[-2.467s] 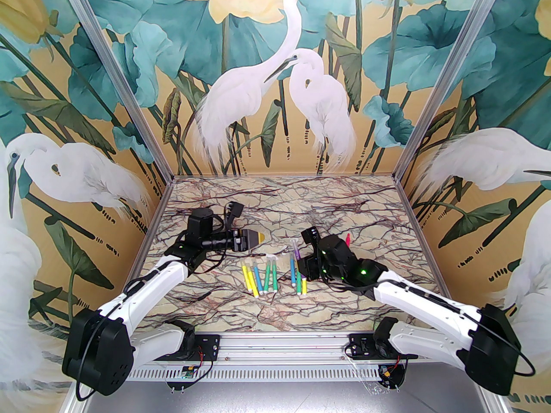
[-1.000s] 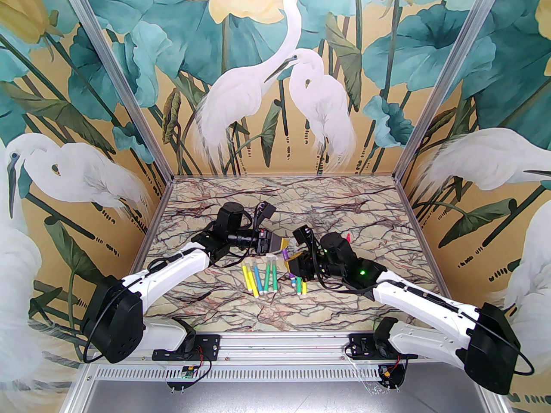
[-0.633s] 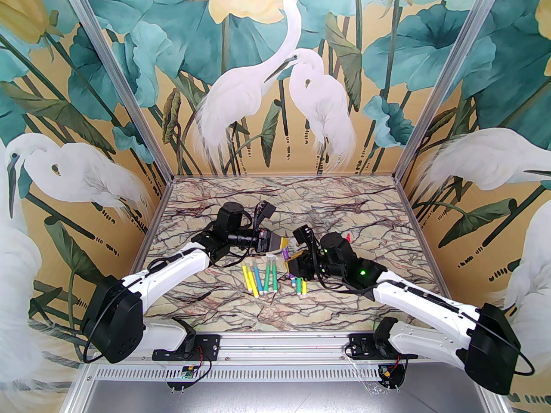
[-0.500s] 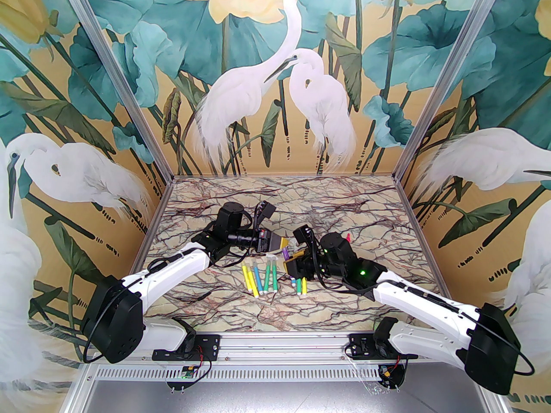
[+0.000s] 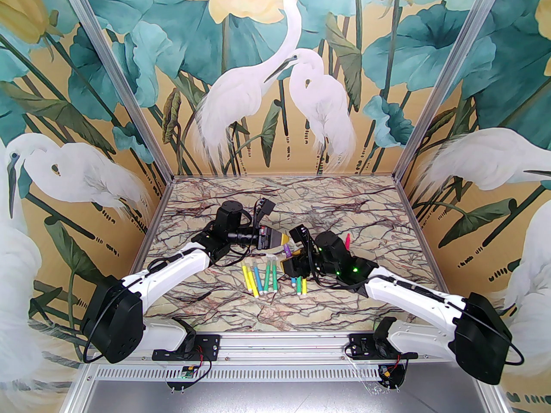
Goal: Open the pen caps
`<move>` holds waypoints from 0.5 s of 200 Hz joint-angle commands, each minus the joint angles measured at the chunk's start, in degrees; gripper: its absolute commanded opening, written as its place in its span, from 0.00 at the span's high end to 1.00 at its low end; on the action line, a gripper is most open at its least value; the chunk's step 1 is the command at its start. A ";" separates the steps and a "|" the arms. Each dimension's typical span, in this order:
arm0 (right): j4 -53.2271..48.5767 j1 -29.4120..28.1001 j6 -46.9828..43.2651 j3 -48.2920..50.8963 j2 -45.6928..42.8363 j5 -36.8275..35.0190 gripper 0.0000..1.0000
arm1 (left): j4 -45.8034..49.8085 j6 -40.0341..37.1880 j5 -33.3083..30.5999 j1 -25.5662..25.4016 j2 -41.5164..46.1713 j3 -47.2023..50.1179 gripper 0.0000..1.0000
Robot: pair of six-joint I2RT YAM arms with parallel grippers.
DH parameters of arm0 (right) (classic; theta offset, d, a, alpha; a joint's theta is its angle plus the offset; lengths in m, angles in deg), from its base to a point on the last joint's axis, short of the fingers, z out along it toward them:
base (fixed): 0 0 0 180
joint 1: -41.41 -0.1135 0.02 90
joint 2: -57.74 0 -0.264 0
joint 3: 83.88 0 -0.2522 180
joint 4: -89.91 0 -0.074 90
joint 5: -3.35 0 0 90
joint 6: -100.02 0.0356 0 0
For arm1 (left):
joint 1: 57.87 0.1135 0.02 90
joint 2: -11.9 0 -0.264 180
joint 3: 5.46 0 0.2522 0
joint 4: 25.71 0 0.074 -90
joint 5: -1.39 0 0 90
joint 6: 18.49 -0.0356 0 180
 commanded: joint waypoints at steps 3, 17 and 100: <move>2.16 0.12 0.83 -1.38 0.46 1.24 0.66 | -2.10 1.03 0.37 -0.41 -0.54 0.29 0.98; 2.10 0.12 0.87 -1.46 0.57 1.26 0.68 | -2.09 0.92 0.12 -0.40 -0.74 0.37 0.98; 0.99 0.12 0.28 -1.34 0.29 1.08 0.83 | 0.49 0.06 -3.84 -0.42 -1.55 -0.22 1.00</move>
